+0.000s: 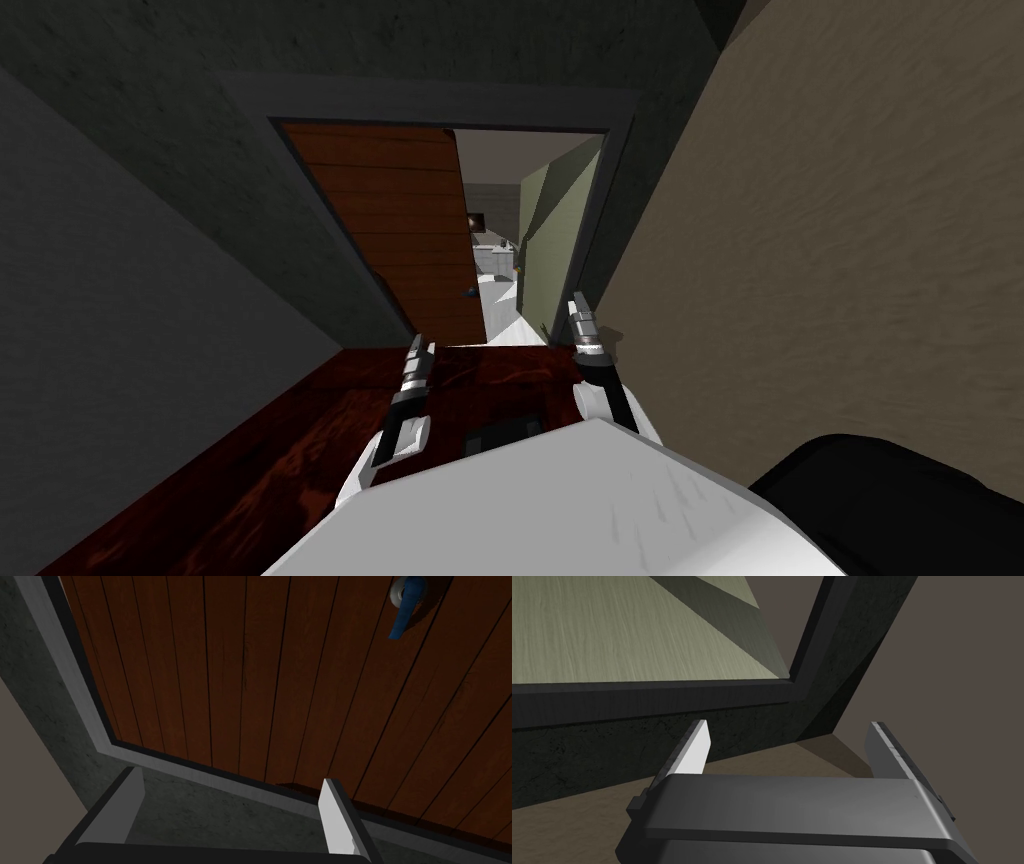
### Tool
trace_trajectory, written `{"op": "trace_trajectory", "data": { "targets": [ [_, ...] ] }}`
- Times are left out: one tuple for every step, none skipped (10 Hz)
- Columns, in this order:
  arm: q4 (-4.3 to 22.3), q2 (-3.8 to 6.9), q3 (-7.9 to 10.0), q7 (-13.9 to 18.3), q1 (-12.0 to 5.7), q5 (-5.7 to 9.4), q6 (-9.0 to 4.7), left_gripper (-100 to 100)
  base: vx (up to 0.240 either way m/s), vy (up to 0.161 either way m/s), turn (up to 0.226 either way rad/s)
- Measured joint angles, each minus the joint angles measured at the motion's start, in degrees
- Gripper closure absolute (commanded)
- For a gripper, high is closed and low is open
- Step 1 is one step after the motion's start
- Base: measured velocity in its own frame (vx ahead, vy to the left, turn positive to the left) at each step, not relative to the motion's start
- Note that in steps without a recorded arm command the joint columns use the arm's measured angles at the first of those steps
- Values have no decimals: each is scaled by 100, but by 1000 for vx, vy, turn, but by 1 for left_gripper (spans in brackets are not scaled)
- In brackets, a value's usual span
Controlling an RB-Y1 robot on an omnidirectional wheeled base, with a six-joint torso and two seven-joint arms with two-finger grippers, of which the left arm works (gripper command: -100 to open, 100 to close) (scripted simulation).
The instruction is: Push the door open
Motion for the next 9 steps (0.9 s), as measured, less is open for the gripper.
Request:
{"op": "trace_trajectory", "data": {
  "targets": [
    [145,-2,-11,-2,-58,-25,-46,-100,96,16,-7],
    [298,6,-15,-2,-136,-45,-80,-100,100,23,-5],
    [429,15,-22,2,-196,-66,-106,-100,97,48,-4],
    [581,29,-27,10,-260,-85,-147,-100,103,41,-9],
    [690,23,-39,7,-311,-110,-167,-100,106,27,-6],
    [848,28,-45,8,-384,-131,-203,-100,112,27,-4],
    [1036,38,-39,12,-496,-148,-239,-100,97,34,-6],
    [1193,29,-49,7,-557,-172,-288,-100,86,30,-8],
    [1349,51,-53,19,-618,-189,-340,-100,98,31,-4]
  ]
}}
